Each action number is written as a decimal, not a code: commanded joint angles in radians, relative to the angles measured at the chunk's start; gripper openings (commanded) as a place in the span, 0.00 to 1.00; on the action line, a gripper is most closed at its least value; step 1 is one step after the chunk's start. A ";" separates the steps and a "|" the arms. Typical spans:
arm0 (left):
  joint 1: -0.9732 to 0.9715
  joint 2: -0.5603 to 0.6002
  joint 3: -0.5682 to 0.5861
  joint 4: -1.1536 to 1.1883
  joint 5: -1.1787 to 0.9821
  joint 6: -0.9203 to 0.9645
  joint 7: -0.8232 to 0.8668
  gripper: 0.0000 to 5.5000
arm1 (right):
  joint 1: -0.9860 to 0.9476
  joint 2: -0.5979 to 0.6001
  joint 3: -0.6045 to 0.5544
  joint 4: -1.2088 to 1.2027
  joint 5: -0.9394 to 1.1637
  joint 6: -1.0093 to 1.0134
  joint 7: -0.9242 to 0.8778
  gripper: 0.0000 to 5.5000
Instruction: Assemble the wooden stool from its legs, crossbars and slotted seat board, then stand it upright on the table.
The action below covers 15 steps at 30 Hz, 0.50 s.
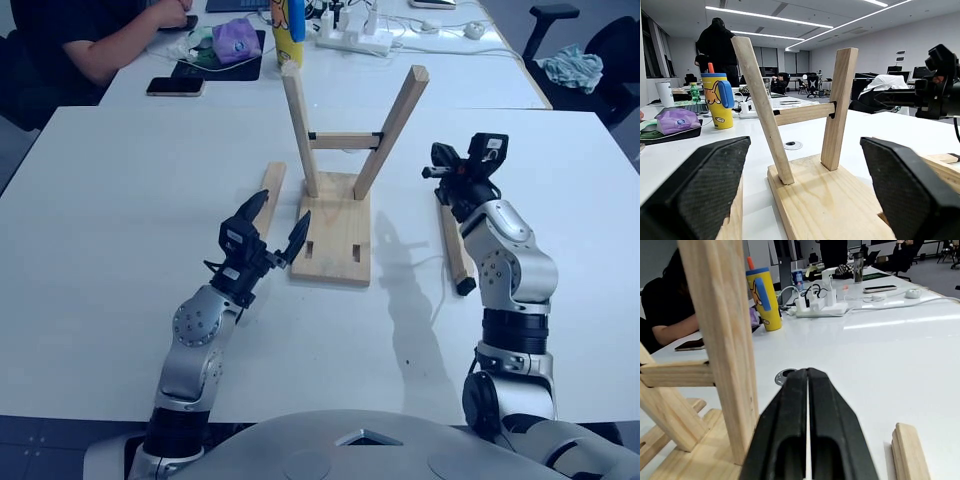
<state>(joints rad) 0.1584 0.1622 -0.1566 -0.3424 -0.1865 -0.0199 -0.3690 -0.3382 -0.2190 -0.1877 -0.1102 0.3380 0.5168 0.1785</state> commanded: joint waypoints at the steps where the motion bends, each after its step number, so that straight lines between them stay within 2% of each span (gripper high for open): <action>1: -0.002 -0.001 -0.008 0.010 -0.002 0.000 -0.008 0.74 | 0.035 -0.025 0.007 -0.030 -0.034 -0.059 0.018 0.00; 7: 0.008 -0.001 -0.010 0.009 0.006 0.000 -0.002 0.74 | 0.110 -0.084 -0.069 -0.054 -0.103 -0.085 -0.048 0.00; 14: 0.050 -0.001 -0.011 -0.025 0.009 0.004 0.015 0.74 | 0.265 -0.133 -0.077 -0.200 -0.038 0.074 0.033 0.00; 15: 0.058 -0.001 -0.012 -0.031 0.010 0.007 0.018 0.74 | 0.283 -0.135 -0.085 -0.230 -0.011 0.111 0.045 0.04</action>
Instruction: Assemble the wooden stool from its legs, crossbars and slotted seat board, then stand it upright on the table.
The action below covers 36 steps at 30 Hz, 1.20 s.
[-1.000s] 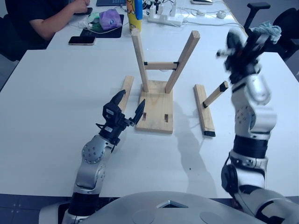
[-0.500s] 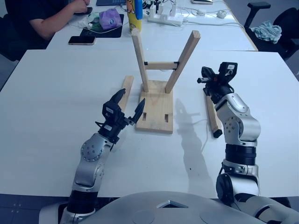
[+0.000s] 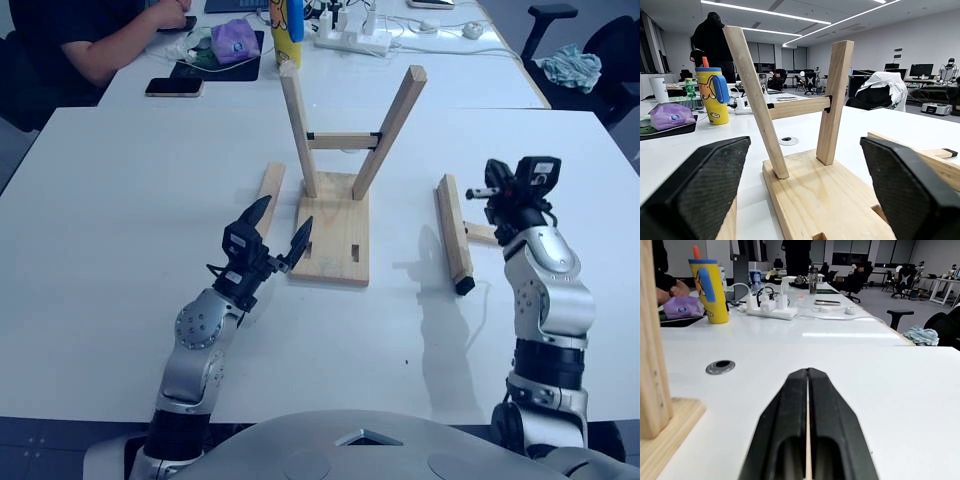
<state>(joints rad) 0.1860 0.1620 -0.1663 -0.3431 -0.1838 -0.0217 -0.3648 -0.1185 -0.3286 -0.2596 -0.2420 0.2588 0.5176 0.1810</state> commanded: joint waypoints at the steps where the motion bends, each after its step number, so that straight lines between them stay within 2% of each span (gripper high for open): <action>1: 0.040 0.000 -0.004 -0.039 0.007 0.011 0.017 0.74 | 0.080 -0.029 -0.023 -0.128 0.092 0.149 0.048 0.05; 9: 0.110 -0.002 -0.021 -0.095 0.014 0.026 0.044 0.74 | 0.168 -0.088 -0.068 -0.280 0.146 0.395 0.032 0.26; 17: 0.103 0.005 -0.024 -0.103 0.009 0.041 0.047 0.74 | 0.184 -0.115 0.006 -0.280 0.117 0.548 0.007 0.47; 28: 0.090 0.018 -0.014 -0.102 -0.001 0.054 0.031 0.74 | 0.179 -0.101 0.054 -0.235 0.045 0.543 -0.024 0.47; 36: 0.065 0.017 -0.009 -0.084 -0.003 0.051 0.024 0.74 | 0.170 -0.114 0.132 -0.208 -0.006 0.530 -0.025 0.27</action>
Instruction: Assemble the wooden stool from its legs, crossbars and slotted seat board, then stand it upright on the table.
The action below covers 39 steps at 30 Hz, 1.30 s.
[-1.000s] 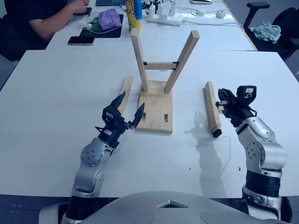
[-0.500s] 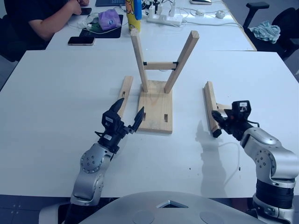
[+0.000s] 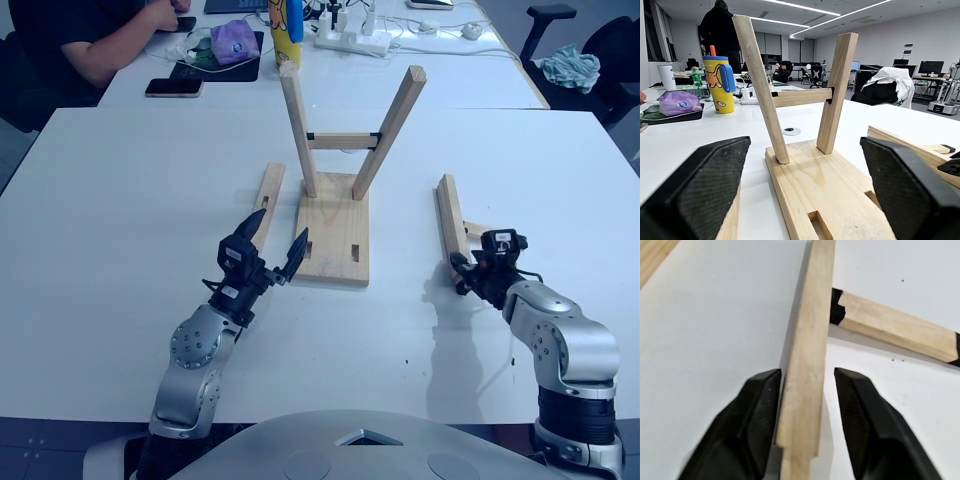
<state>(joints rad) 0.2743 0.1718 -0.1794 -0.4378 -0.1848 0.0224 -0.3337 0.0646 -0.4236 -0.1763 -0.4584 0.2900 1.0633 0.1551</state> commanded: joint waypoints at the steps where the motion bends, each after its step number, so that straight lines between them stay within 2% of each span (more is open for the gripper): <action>1: -0.026 0.007 0.004 0.013 -0.001 0.006 -0.009 0.74 | -0.012 -0.042 0.078 0.005 -0.061 -0.039 0.006 0.25; 3: -0.029 0.006 0.005 0.017 -0.001 0.004 -0.010 0.74 | -0.009 -0.098 0.147 -0.006 -0.135 -0.101 0.005 0.20; 10: -0.040 0.010 0.006 0.023 -0.003 0.005 -0.019 0.74 | 0.032 -0.317 0.437 0.042 -0.536 -0.388 -0.032 0.20; 19: -0.051 0.019 0.015 0.027 -0.006 0.017 -0.033 0.74 | -0.023 -0.415 0.621 0.320 -0.924 -0.700 -0.071 0.20; 21: -0.054 0.020 0.017 0.029 -0.006 0.018 -0.033 0.74 | -0.022 -0.412 0.622 0.353 -0.954 -0.747 -0.073 0.20; 25: -0.057 0.019 0.022 0.032 -0.007 0.016 -0.033 0.74 | -0.006 -0.408 0.591 0.373 -0.963 -0.817 -0.054 0.34; 34: -0.039 0.006 0.022 0.031 0.001 0.003 -0.018 0.74 | 0.020 -0.453 0.550 0.396 -1.008 -0.988 -0.055 0.57; 39: -0.037 0.001 0.026 0.032 0.002 0.000 -0.015 0.74 | 0.049 -0.414 0.503 0.393 -0.868 -1.083 0.024 0.68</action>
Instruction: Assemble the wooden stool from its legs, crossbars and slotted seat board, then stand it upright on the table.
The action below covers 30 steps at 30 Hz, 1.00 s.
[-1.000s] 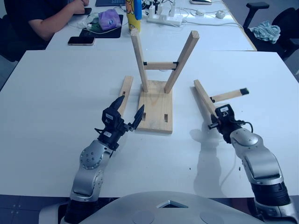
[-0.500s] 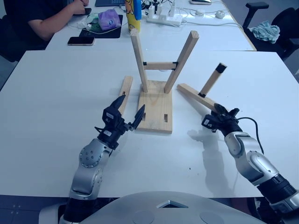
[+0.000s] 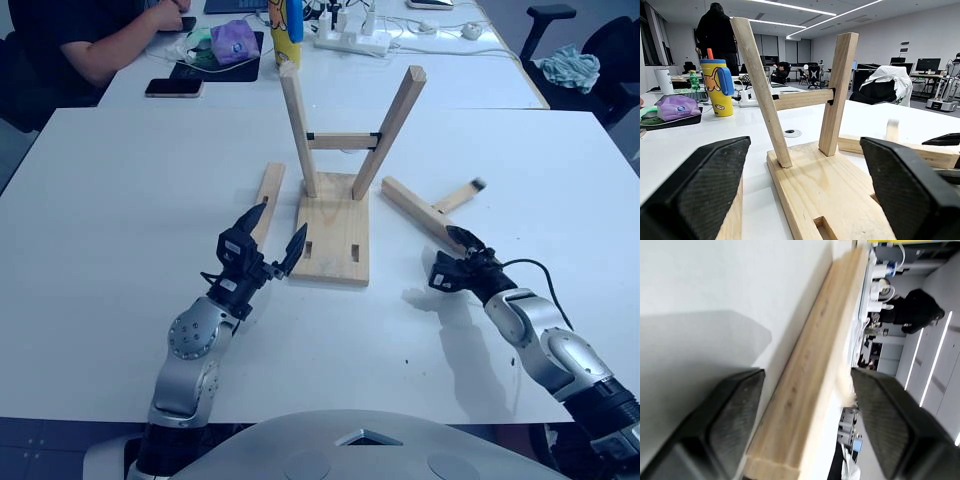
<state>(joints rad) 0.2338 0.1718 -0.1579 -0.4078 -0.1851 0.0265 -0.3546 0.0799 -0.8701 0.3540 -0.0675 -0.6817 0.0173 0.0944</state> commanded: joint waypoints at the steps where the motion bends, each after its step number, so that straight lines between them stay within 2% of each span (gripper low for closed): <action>1: 0.004 0.001 0.005 0.001 0.002 -0.004 0.006 0.74 | 0.047 0.076 -0.064 -0.018 0.221 -0.019 0.134 0.69; 3: 0.007 0.001 0.006 -0.002 0.002 -0.005 0.006 0.74 | 0.066 0.155 -0.135 -0.068 0.464 0.014 0.233 0.69; 4: 0.008 0.001 0.007 -0.002 0.003 -0.006 0.006 0.74 | 0.067 0.218 -0.189 -0.102 0.662 0.061 0.303 0.69; 6: 0.005 -0.001 0.006 0.002 0.004 -0.006 0.006 0.74 | 0.047 0.295 -0.284 -0.142 0.892 0.156 0.355 0.69; 9: 0.003 -0.005 0.004 0.005 0.007 -0.007 0.008 0.74 | -0.072 0.334 -0.448 -0.107 1.184 0.406 0.372 0.69; 12: -0.001 -0.009 -0.001 0.011 0.007 -0.009 0.007 0.74 | -0.206 0.346 -0.571 -0.001 1.374 0.570 0.331 0.69; 15: 0.002 -0.013 -0.003 0.014 0.010 -0.013 0.010 0.74 | -0.315 0.348 -0.650 0.121 1.463 0.667 0.279 0.69; 20: -0.007 -0.010 -0.002 0.021 0.006 -0.015 0.004 0.74 | -0.377 0.340 -0.741 0.226 1.525 0.805 0.207 0.69; 26: -0.014 -0.006 -0.001 0.029 0.002 -0.017 -0.004 0.74 | -0.322 0.263 -0.671 0.267 1.315 0.656 0.291 0.69; 30: -0.020 -0.001 0.004 0.030 -0.003 -0.014 -0.010 0.74 | -0.277 0.252 -0.639 0.260 1.214 0.556 0.338 0.69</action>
<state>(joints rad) 0.2274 0.1651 -0.1569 -0.3802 -0.1845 0.0095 -0.3583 -0.2194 -0.6090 -0.3014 0.1969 0.5711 0.6109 0.4064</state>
